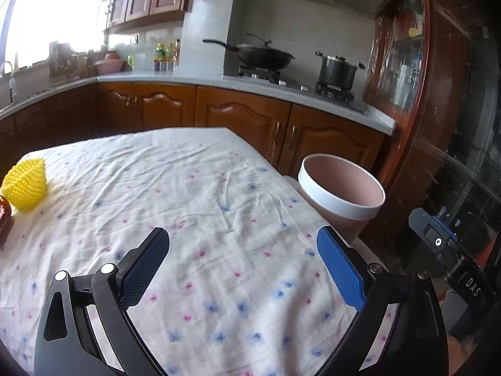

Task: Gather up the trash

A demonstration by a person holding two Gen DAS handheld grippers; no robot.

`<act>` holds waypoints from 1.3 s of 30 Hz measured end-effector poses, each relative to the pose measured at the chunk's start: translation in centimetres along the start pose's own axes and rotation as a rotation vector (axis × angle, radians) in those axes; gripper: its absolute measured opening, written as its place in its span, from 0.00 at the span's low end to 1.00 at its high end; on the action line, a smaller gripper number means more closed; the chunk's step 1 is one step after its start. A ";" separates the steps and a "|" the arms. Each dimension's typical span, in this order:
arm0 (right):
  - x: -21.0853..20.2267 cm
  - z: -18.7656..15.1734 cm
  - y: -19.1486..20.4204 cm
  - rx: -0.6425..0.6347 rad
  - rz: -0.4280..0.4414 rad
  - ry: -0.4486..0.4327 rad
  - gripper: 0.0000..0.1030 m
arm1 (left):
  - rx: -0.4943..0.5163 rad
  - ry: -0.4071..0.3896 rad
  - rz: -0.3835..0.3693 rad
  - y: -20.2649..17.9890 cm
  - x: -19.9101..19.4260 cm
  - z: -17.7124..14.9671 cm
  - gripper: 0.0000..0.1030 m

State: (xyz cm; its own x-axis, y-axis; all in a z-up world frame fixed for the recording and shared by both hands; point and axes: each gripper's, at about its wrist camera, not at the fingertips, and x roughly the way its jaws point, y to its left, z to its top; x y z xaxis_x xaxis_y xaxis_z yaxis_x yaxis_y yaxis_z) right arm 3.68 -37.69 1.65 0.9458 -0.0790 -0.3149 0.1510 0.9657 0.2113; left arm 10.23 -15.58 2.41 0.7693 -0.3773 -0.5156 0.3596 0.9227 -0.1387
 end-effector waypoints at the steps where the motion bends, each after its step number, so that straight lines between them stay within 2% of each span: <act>1: -0.3 0.0 0.2 -0.009 -0.004 -0.019 0.99 | 0.001 -0.013 0.005 0.1 -0.3 -0.1 0.95; 6: -2.2 0.1 1.8 -0.071 -0.023 -0.131 1.00 | -0.012 -0.101 0.030 0.8 -2.8 -0.7 1.00; 11: -3.4 -0.1 3.2 -0.103 -0.027 -0.206 1.00 | 0.000 -0.136 0.076 1.2 -4.0 -1.4 1.00; 22: -2.6 -2.8 4.7 -0.147 0.003 -0.125 1.00 | 0.033 -0.101 0.152 1.1 -4.1 -3.8 1.00; 26: -2.7 -3.0 4.6 -0.140 0.004 -0.124 1.00 | 0.031 -0.103 0.179 1.3 -4.3 -4.2 1.00; 39: -2.9 -3.1 3.8 -0.108 0.025 -0.145 1.00 | 0.030 -0.107 0.185 1.3 -4.6 -4.2 1.00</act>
State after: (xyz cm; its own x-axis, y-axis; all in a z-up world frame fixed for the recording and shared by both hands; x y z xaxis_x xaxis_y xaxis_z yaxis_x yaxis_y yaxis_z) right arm 0.57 -33.00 0.47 0.9816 -0.0821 -0.1722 0.1027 0.9881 0.1142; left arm 4.97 -12.33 1.04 0.8749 -0.2093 -0.4367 0.2213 0.9749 -0.0240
